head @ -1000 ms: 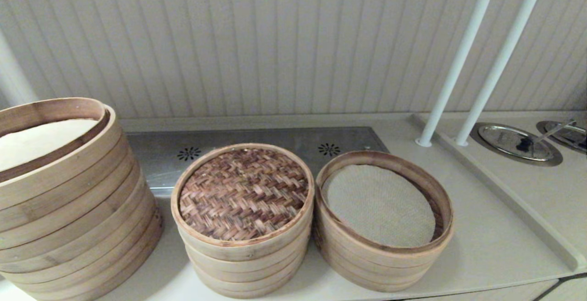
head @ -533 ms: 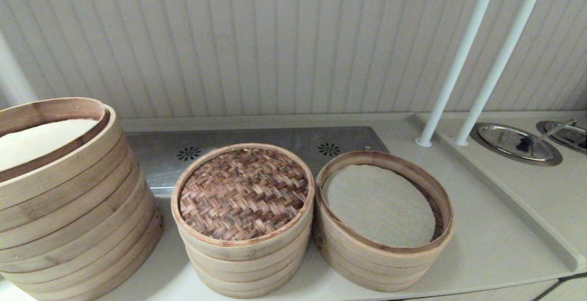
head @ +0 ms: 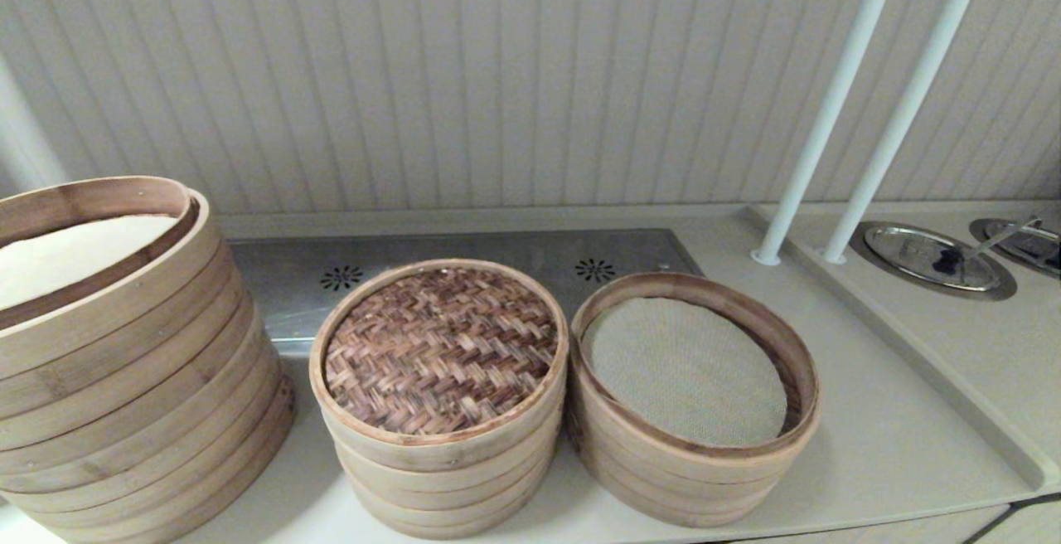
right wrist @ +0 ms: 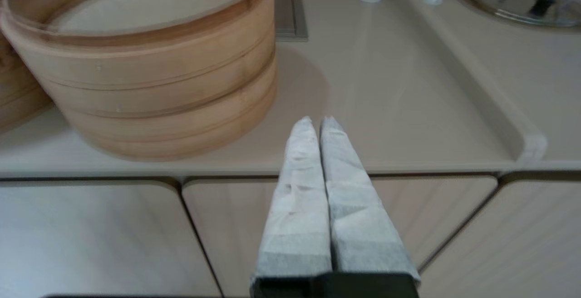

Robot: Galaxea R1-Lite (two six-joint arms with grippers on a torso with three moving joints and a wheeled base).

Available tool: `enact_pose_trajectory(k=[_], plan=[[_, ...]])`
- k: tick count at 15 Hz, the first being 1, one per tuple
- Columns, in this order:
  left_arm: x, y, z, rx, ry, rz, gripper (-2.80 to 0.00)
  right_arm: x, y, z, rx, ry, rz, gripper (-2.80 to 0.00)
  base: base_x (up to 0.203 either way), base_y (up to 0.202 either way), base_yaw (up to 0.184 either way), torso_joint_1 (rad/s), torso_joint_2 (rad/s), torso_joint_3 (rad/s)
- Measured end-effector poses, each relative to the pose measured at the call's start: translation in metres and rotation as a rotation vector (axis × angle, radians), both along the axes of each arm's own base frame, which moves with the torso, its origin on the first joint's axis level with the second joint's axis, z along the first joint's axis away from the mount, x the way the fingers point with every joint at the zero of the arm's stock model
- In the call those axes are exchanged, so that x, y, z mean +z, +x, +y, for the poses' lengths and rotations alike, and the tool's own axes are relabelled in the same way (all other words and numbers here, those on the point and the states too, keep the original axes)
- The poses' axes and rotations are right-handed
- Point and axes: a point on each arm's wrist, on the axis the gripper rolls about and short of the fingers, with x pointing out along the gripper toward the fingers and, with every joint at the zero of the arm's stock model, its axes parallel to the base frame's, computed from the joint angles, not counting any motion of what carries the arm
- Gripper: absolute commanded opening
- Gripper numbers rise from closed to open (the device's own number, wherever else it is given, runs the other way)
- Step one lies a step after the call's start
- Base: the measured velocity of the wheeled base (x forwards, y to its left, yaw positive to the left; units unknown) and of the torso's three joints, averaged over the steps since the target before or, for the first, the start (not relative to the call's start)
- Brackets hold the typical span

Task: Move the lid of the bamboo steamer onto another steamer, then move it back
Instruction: Pick up the steamer

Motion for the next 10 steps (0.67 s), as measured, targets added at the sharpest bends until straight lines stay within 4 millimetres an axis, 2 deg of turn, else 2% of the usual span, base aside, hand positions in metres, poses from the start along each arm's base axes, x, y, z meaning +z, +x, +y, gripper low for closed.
enact_pose_trajectory(k=[10], plan=[[0.0,0.0,0.0,0.0,0.0,0.0,-2.8,-0.0029,-0.0021,-0.0001,-0.004,0.015,-0.023,-2.8,0.0,0.0,0.0,0.0,0.0,0.0]])
